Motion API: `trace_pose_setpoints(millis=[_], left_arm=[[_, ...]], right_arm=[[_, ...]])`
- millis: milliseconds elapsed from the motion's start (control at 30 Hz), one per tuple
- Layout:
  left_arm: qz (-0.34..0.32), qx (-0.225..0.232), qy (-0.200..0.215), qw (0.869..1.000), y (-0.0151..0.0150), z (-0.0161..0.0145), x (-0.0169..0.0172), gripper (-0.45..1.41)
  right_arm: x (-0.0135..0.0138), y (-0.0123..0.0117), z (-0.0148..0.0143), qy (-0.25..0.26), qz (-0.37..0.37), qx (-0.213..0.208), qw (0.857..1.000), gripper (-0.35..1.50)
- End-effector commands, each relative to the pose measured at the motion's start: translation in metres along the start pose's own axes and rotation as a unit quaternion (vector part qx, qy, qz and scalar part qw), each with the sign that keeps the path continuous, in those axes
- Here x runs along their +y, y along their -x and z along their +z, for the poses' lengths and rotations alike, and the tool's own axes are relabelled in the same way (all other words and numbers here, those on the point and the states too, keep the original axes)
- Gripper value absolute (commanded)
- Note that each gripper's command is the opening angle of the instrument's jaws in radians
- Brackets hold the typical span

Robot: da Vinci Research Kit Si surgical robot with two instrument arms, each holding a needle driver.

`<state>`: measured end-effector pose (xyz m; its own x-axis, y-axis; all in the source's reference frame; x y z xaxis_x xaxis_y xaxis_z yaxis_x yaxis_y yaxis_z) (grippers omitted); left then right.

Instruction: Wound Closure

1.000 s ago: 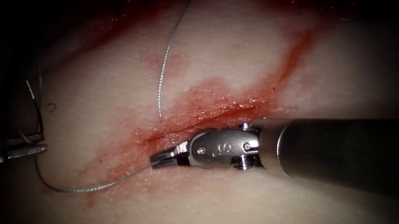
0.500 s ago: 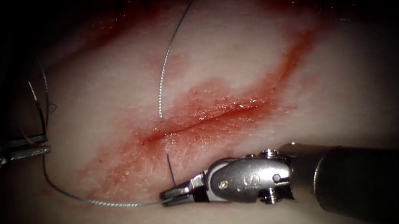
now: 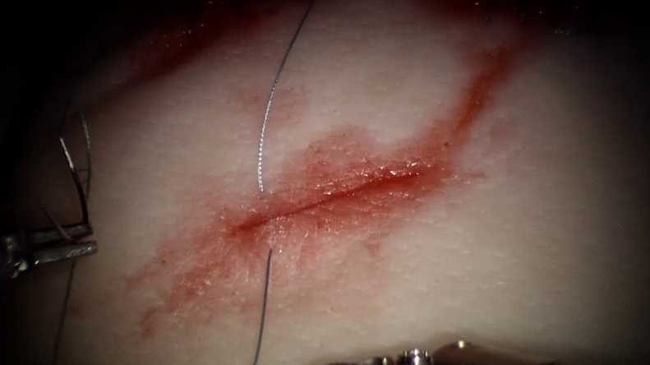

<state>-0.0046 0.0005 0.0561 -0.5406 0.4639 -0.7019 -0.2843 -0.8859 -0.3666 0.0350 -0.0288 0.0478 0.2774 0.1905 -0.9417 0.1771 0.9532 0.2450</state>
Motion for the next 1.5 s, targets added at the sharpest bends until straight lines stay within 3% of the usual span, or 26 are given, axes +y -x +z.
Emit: trace_pose_setpoints(millis=[33, 133, 367, 600, 733, 800, 833, 867, 900, 967, 1267, 1500], left_arm=[[-0.002, 0.000, 0.000, 1.000, 0.0003, 0.0009, 0.0001, -0.45], [0.000, -0.003, -0.002, 1.000, 0.0003, 0.0009, 0.0000, -0.45], [0.006, -0.012, -0.006, 1.000, 0.0008, 0.0012, -0.0002, -0.45], [0.007, -0.013, -0.004, 1.000, 0.0010, 0.0015, -0.0002, -0.45], [0.006, -0.013, -0.004, 1.000, 0.0010, 0.0015, -0.0002, -0.45], [0.006, -0.014, -0.004, 1.000, 0.0010, 0.0015, -0.0002, -0.45], [0.006, -0.014, -0.005, 1.000, 0.0010, 0.0015, -0.0002, -0.45], [0.006, -0.013, -0.003, 1.000, 0.0010, 0.0015, -0.0002, -0.45], [0.006, -0.013, -0.004, 1.000, 0.0010, 0.0015, -0.0002, -0.45], [0.006, -0.013, -0.004, 1.000, 0.0010, 0.0015, -0.0002, -0.45], [0.006, -0.013, -0.003, 1.000, 0.0011, 0.0016, -0.0002, -0.45], [0.006, -0.014, -0.003, 1.000, 0.0011, 0.0018, -0.0001, -0.45]], right_arm=[[0.0020, 0.0010, -0.0001, 0.010, -0.004, -0.001, 1.000, 0.91], [0.0043, 0.0020, -0.0016, 0.032, -0.007, -0.007, 0.999, 1.03], [0.0079, 0.0055, -0.0039, 0.055, -0.010, -0.015, 0.998, 1.01], [0.0099, 0.0106, -0.0013, 0.064, -0.030, -0.043, 0.997, 0.98], [0.0108, 0.0133, 0.0004, 0.057, -0.041, -0.050, 0.996, 0.83], [0.0114, 0.0143, 0.0009, 0.061, -0.044, -0.053, 0.996, 0.69], [0.0116, 0.0146, 0.0011, 0.062, -0.042, -0.054, 0.996, 0.51], [0.0118, 0.0150, 0.0012, 0.063, -0.043, -0.055, 0.996, 0.19], [0.0119, 0.0152, 0.0012, 0.063, -0.044, -0.057, 0.995, -0.26], [0.0119, 0.0156, 0.0009, 0.062, -0.046, -0.055, 0.995, -0.35], [0.0101, 0.0136, -0.0011, 0.061, -0.038, -0.057, 0.996, -0.35], [0.0040, 0.0084, -0.0010, -0.002, -0.036, -0.027, 0.999, -0.35]])
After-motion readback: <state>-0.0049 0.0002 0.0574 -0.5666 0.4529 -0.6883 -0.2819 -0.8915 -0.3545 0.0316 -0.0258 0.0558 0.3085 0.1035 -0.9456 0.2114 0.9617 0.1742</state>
